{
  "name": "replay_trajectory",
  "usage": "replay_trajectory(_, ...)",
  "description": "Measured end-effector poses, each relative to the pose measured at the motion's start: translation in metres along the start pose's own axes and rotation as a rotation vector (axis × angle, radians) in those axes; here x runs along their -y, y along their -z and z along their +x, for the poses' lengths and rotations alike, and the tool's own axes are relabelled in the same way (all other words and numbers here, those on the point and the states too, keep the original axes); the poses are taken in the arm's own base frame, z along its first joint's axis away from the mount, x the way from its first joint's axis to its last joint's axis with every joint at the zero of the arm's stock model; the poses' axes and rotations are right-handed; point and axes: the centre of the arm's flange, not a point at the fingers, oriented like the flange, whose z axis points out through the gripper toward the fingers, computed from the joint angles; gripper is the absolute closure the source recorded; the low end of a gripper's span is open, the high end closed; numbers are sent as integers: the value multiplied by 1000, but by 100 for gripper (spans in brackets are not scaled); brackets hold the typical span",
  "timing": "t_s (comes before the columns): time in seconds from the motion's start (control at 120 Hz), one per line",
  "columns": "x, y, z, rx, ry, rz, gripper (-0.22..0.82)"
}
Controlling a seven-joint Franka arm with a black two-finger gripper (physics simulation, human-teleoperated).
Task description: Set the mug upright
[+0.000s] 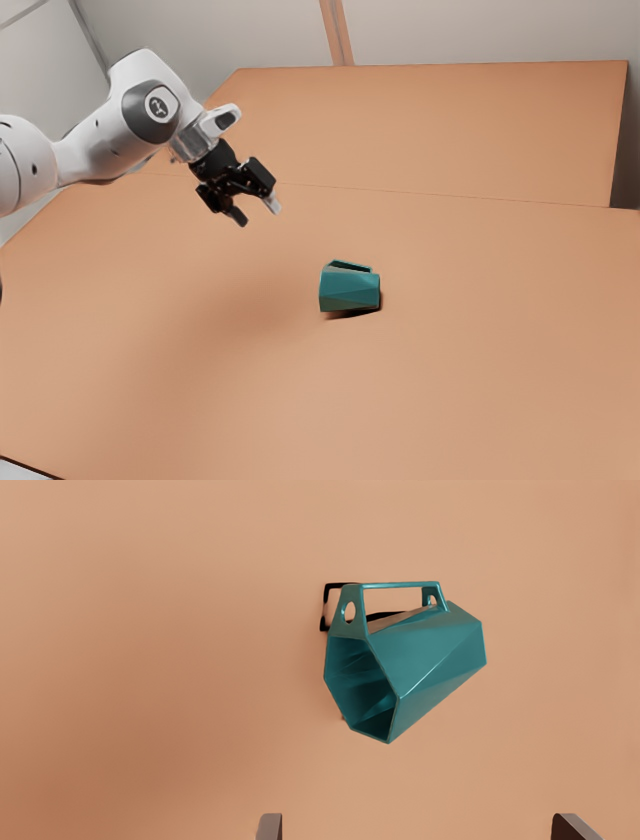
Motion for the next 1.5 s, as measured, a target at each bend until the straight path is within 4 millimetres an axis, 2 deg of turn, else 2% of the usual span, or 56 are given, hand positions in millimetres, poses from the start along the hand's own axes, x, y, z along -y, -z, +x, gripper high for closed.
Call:
replay_trajectory(0.175,25,-24,-6,-61,30,-151,2)
replay_trajectory(0.292,42,-47,-16,-96,56,-250,2)
replay_trajectory(0.817,79,-123,-43,-236,29,-510,2)
replay_trajectory(1.117,80,-150,-49,-274,-63,-576,2)
replay_trajectory(1.5,70,-167,-54,-281,-177,-579,2)
